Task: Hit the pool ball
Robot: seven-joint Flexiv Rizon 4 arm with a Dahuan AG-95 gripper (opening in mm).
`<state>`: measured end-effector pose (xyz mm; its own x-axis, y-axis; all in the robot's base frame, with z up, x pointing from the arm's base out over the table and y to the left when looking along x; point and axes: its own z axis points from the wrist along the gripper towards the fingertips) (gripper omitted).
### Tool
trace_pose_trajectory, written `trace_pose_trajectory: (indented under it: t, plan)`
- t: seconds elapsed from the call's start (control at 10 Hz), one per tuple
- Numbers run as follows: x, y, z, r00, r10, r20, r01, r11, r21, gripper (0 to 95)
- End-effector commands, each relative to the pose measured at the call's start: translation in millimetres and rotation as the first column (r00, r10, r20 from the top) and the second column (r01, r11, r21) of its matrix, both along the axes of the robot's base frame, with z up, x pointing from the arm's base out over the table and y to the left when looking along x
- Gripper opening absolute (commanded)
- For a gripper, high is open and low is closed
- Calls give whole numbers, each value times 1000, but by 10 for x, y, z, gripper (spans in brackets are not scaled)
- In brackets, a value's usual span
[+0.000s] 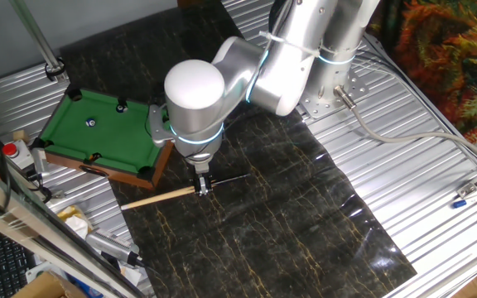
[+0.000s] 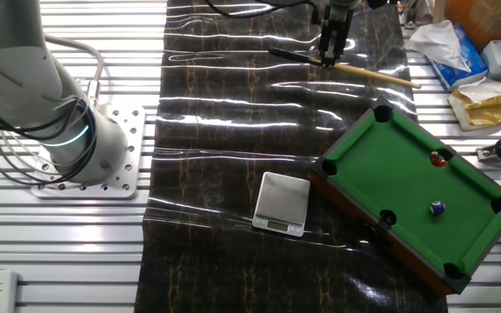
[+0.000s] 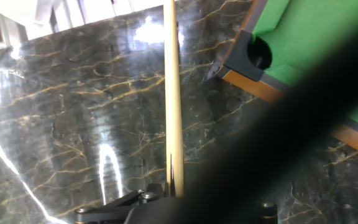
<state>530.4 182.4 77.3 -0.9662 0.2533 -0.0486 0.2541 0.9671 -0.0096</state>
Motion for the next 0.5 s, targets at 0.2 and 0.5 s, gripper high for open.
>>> trace_pose_trajectory:
  t: [0.2, 0.5]
  plan:
    - [-3, -5, 20, 1000, 22, 5, -22, 1000, 4, 190]
    - [-3, -7, 21, 999, 37, 6, -37, 999, -1, 190]
